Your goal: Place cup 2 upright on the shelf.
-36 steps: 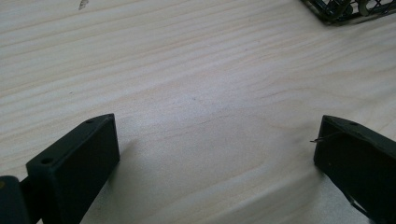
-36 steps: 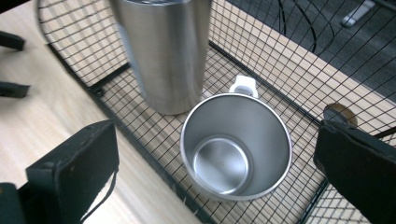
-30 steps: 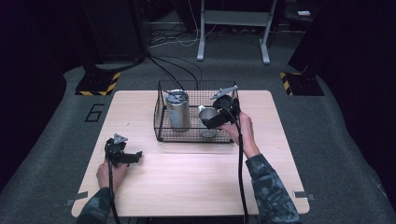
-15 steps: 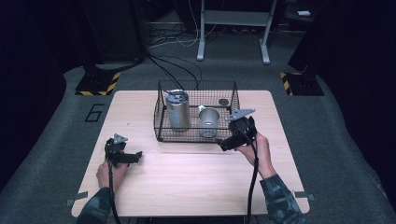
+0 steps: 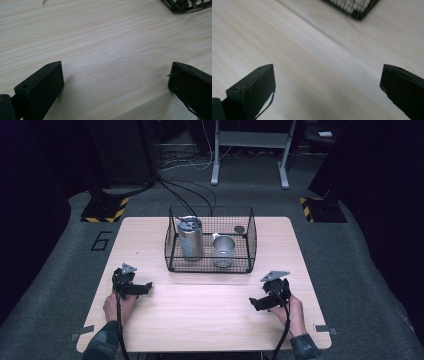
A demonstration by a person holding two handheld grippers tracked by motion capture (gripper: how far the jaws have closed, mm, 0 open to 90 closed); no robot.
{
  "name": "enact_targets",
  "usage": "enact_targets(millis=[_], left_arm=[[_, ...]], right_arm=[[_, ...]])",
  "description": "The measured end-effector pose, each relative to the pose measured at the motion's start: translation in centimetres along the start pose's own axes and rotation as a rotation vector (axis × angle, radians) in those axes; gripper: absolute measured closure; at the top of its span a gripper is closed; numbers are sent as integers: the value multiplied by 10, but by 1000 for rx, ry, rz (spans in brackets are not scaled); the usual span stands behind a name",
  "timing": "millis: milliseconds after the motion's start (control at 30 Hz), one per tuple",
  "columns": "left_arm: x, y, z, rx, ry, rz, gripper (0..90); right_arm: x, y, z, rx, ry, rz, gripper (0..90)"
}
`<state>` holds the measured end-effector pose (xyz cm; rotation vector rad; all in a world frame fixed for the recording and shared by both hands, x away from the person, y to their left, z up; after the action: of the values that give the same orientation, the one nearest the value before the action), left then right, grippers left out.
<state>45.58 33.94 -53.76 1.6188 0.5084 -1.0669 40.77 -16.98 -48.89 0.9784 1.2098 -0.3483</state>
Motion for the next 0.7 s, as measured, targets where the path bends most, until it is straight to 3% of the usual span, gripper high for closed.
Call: enact_targets(millis=[300,433,600,700], left_arm=[[0,0,0,-5,-1,0,1],[0,0,0,-5,-2,0,2],[1,0,1,-19,-3,13,2],[1,0,2,-21,-3,16,2]], right_arm=[[19,-48,10,93,16,-6,0],[16,-62,16,81,-10,17,0],[13,-83,30,91,-27,104,0],[11,-89,36,95,-25,108,0]])
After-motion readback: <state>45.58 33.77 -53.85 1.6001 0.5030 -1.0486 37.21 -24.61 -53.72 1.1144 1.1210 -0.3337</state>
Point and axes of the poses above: each handheld gripper's, and its own axes: x roughly forward along the jaws, y roughly out of its top, z roughly to its right, the point moved 1 cm from there along x, roughly forward along the jaws, and after that the axes turned 13 degrees about -z, right-handed, at the moved point
